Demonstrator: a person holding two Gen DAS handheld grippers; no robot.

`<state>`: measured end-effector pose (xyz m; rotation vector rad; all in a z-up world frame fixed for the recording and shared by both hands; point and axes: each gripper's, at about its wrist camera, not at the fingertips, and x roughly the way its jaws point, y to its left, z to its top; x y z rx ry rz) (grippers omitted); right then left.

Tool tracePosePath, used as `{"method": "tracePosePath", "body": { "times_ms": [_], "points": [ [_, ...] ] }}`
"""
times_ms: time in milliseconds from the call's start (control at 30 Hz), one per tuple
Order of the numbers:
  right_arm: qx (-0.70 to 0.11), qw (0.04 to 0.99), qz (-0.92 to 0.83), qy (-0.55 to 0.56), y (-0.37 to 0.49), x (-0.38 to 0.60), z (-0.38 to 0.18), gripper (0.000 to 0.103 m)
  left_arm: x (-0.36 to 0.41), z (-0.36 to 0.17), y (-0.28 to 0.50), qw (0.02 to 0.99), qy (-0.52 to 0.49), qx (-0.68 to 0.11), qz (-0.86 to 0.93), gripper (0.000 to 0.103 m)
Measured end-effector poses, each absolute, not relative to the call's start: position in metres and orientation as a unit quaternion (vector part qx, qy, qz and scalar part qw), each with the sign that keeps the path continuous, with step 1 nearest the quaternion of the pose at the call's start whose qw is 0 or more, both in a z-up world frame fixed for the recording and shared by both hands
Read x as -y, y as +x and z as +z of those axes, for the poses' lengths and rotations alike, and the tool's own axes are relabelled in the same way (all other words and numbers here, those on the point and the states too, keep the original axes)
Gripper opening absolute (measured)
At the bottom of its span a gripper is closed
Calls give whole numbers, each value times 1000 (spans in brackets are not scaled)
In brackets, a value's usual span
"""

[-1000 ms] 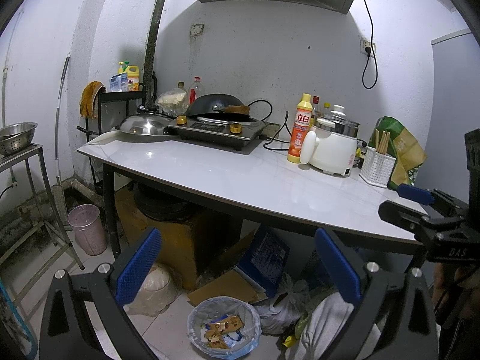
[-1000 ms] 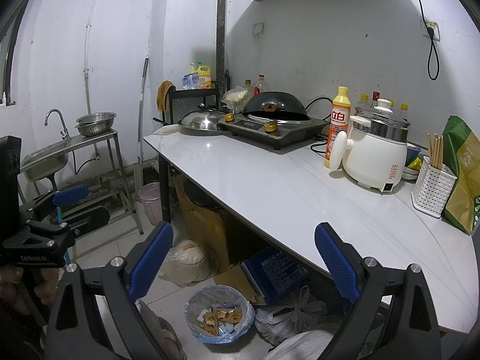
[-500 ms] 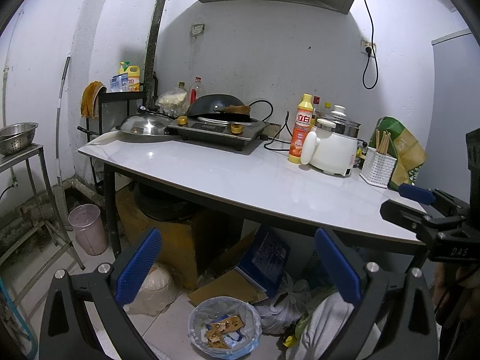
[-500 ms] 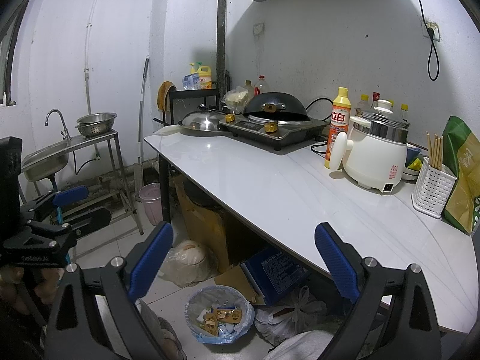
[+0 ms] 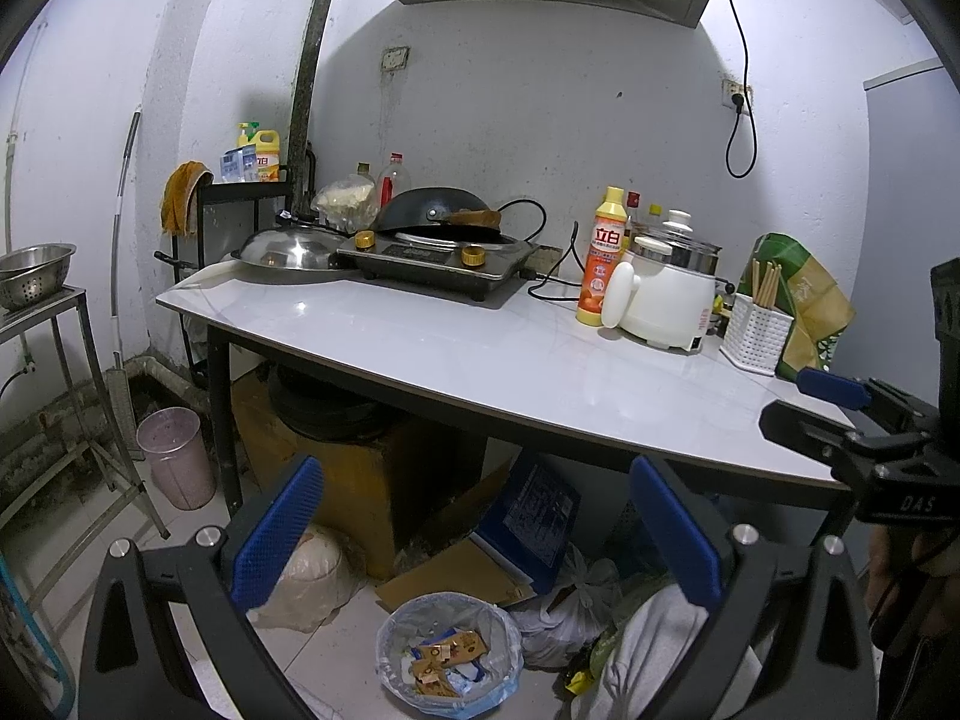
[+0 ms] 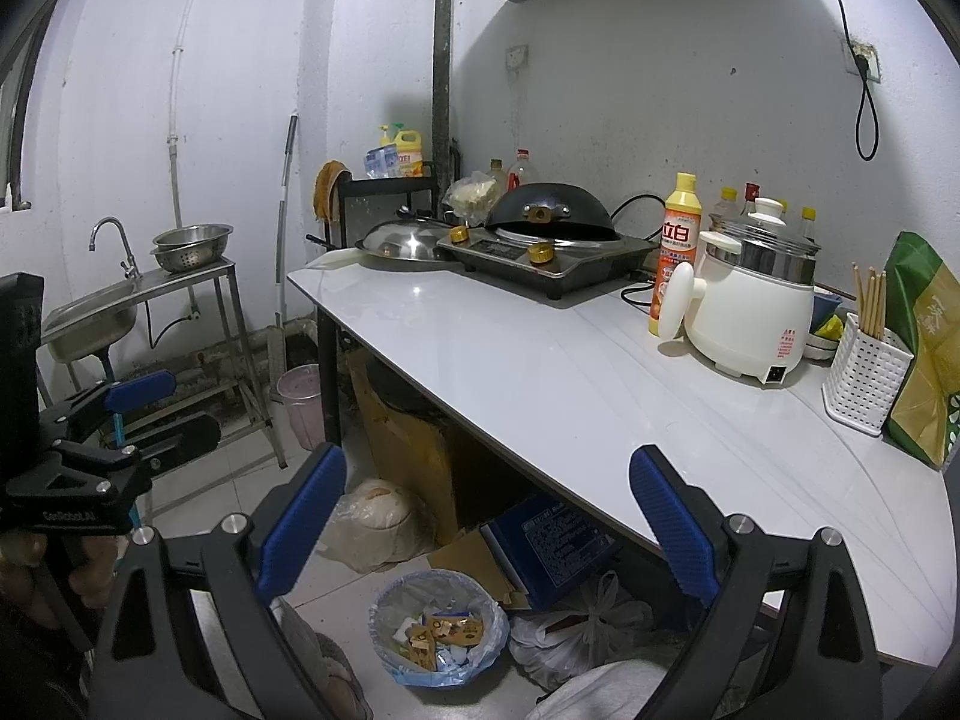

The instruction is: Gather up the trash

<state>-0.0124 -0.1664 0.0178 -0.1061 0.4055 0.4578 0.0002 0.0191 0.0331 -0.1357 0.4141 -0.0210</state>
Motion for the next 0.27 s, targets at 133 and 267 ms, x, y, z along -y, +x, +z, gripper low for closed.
{"method": "tracePosePath", "body": {
  "times_ms": [133, 267],
  "points": [
    [-200, 952, 226, -54, -12, 166, 18, 95, -19, 33, 0, 976, -67, -206, -11, 102],
    [-199, 952, 225, -53, -12, 166, 18, 95, -19, 35, 0, 976, -66, -206, -14, 102]
  ]
}}
